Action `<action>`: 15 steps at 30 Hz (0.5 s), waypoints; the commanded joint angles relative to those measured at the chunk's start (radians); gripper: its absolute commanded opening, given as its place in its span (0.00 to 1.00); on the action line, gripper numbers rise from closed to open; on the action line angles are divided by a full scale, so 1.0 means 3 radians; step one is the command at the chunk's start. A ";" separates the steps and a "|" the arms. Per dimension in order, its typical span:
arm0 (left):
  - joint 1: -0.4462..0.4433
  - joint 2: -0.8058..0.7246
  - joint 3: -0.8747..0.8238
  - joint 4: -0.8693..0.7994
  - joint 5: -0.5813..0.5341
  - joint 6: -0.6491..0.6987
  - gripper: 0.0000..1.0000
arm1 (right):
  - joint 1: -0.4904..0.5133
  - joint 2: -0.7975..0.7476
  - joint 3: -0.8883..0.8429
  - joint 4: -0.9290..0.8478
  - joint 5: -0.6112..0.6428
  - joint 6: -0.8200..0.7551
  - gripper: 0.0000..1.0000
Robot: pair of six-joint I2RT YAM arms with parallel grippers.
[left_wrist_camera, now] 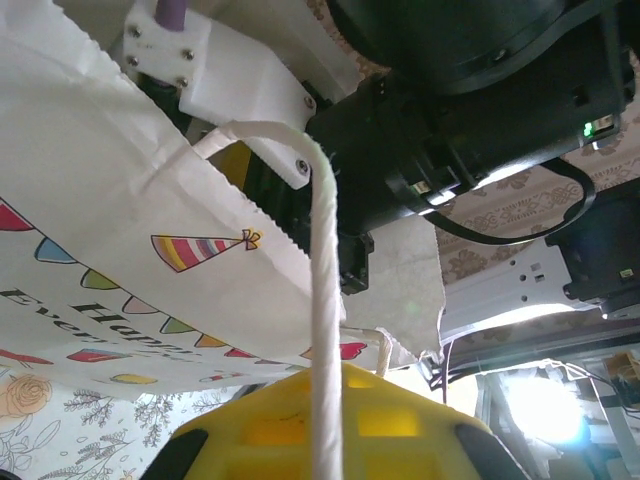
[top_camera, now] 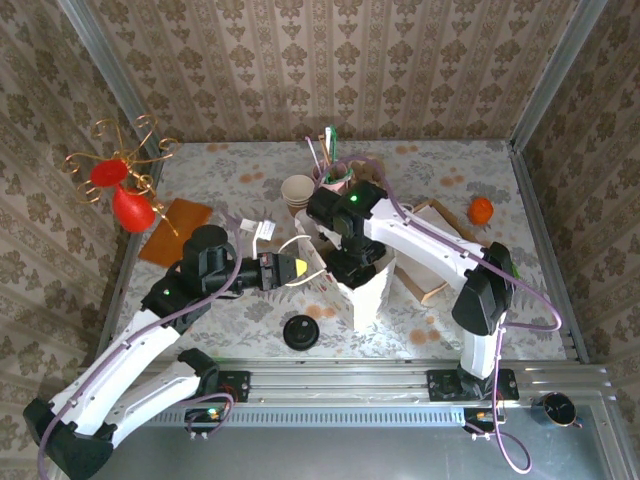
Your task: Pack the takeout coffee
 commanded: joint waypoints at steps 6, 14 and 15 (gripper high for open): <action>-0.0018 -0.0028 0.0002 -0.0088 -0.0036 -0.0040 0.00 | -0.0048 -0.0244 -0.0203 0.0208 -0.0025 0.0050 0.67; -0.0016 -0.0024 0.0017 -0.0114 -0.0046 -0.0024 0.00 | -0.0067 -0.0264 -0.0306 0.0269 -0.0045 0.0059 0.67; -0.0015 -0.0023 0.0017 -0.0116 -0.0046 -0.0026 0.00 | -0.0074 -0.0273 -0.0321 0.0279 -0.0047 0.0058 0.67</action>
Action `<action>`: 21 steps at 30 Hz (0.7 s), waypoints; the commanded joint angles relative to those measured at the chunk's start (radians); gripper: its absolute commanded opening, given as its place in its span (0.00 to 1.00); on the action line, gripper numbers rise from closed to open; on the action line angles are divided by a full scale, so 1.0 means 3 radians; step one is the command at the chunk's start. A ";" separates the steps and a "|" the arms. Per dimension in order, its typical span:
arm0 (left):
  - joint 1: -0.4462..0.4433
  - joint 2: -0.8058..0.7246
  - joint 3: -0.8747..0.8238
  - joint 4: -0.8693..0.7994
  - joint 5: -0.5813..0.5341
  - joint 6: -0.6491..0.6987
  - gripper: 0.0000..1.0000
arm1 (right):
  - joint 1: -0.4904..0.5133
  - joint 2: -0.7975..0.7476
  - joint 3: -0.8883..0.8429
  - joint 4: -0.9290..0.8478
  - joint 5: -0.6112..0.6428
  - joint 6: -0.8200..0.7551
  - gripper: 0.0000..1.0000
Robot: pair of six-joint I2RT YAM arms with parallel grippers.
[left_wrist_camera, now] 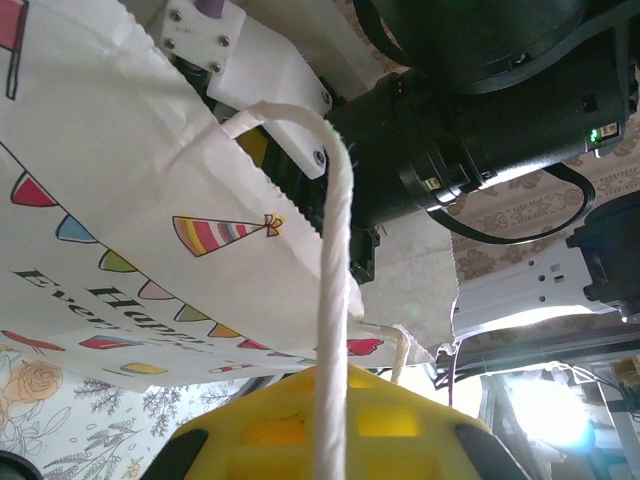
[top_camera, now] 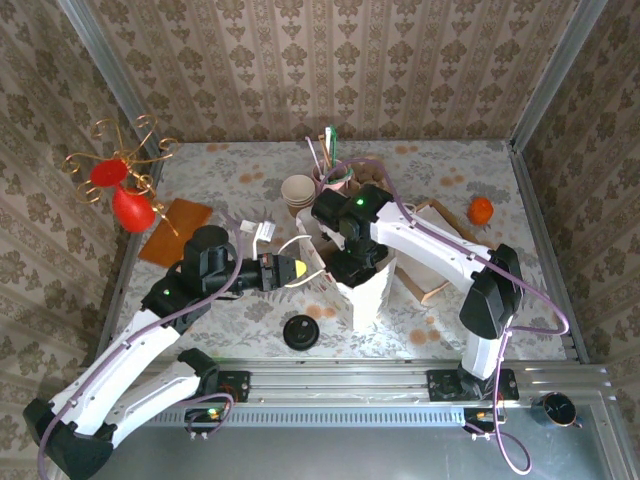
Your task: Pack the takeout coffee
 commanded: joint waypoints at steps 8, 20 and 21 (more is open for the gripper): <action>-0.0014 -0.0039 0.0000 -0.0021 -0.0127 -0.0048 0.00 | -0.0045 -0.0147 -0.0112 0.0051 -0.0063 0.0059 0.67; -0.0018 -0.0047 0.0006 -0.0031 -0.0124 -0.0049 0.00 | -0.0067 -0.0163 -0.0145 0.0083 -0.0077 0.0059 0.67; -0.0018 -0.0048 0.0010 -0.0036 -0.0127 -0.0045 0.00 | -0.0066 -0.0165 -0.0147 0.0082 -0.0078 0.0059 0.66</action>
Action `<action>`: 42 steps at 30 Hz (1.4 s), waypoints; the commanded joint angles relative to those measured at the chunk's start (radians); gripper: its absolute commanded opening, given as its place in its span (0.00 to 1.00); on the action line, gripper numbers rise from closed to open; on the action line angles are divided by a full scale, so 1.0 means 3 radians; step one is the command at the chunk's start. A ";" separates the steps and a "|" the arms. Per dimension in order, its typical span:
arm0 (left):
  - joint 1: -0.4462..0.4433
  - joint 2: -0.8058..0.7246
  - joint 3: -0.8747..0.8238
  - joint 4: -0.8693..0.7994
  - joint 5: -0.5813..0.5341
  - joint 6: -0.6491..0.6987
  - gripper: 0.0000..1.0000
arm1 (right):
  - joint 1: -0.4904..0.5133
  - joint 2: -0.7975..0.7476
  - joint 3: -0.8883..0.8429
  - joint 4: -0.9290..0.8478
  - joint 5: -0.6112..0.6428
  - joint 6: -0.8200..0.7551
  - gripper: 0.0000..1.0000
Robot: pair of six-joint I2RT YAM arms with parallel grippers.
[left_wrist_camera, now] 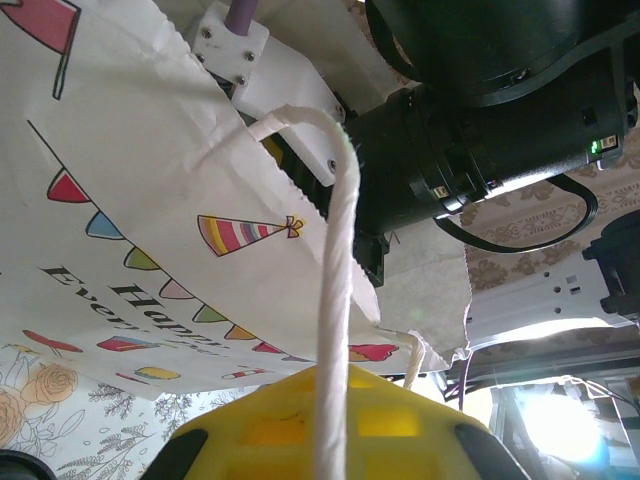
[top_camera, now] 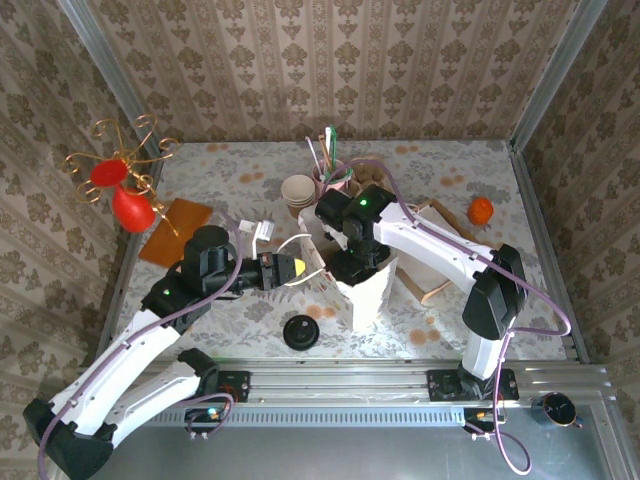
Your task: Pack the takeout coffee
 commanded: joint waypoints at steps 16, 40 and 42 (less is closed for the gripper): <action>-0.0018 -0.0043 0.0017 -0.0022 -0.0015 -0.0040 0.00 | -0.0034 -0.0112 -0.0036 0.0011 -0.0039 0.0049 0.67; -0.0016 -0.0120 0.0002 -0.0062 -0.0133 -0.0048 0.00 | -0.0021 -0.0339 -0.0220 -0.0126 -0.0114 0.0080 0.66; -0.0017 -0.0120 -0.0004 -0.0055 -0.0146 -0.0053 0.00 | -0.0025 -0.0363 -0.0275 -0.0161 -0.0119 0.0070 0.66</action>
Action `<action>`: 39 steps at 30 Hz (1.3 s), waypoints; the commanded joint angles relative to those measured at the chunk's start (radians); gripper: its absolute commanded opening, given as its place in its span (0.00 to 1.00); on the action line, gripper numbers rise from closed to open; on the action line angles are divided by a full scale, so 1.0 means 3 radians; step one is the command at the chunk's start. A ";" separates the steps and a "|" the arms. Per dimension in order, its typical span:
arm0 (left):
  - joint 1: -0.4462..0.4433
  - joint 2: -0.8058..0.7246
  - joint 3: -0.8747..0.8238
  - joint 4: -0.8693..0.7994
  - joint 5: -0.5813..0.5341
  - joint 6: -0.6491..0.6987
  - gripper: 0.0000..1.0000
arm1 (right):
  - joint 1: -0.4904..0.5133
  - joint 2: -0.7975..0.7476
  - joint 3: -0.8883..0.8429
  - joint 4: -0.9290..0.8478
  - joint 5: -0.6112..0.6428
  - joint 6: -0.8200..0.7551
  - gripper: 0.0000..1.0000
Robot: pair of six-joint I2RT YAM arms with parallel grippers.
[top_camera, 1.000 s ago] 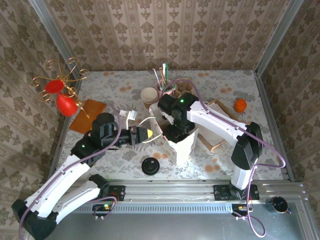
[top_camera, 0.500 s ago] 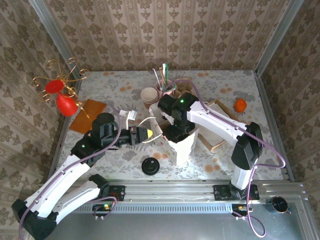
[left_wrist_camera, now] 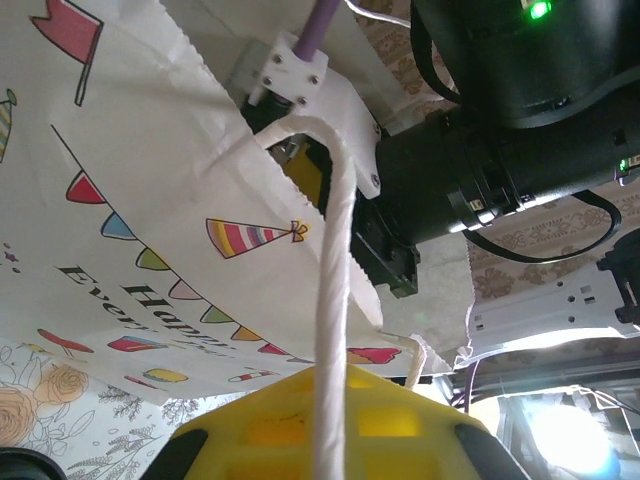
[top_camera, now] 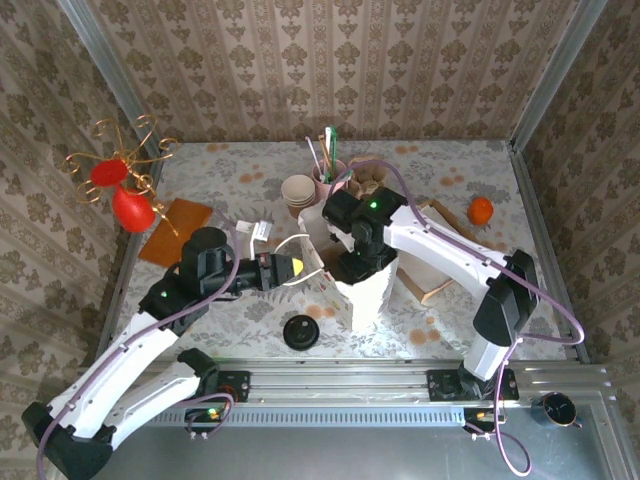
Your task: Pack the takeout coffee
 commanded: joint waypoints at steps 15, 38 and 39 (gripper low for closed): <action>-0.0019 -0.0040 0.0006 0.0064 -0.0044 -0.0103 0.00 | 0.0005 -0.0042 -0.0193 -0.0150 -0.0123 0.0019 0.66; -0.0018 -0.0022 0.0017 0.0048 -0.0038 -0.0086 0.00 | 0.0005 -0.0015 -0.0205 -0.0125 -0.0118 0.0010 0.66; -0.0022 -0.0017 0.0017 0.0048 -0.0038 -0.0088 0.00 | 0.0003 -0.0013 -0.0201 -0.0125 -0.0118 0.0009 0.66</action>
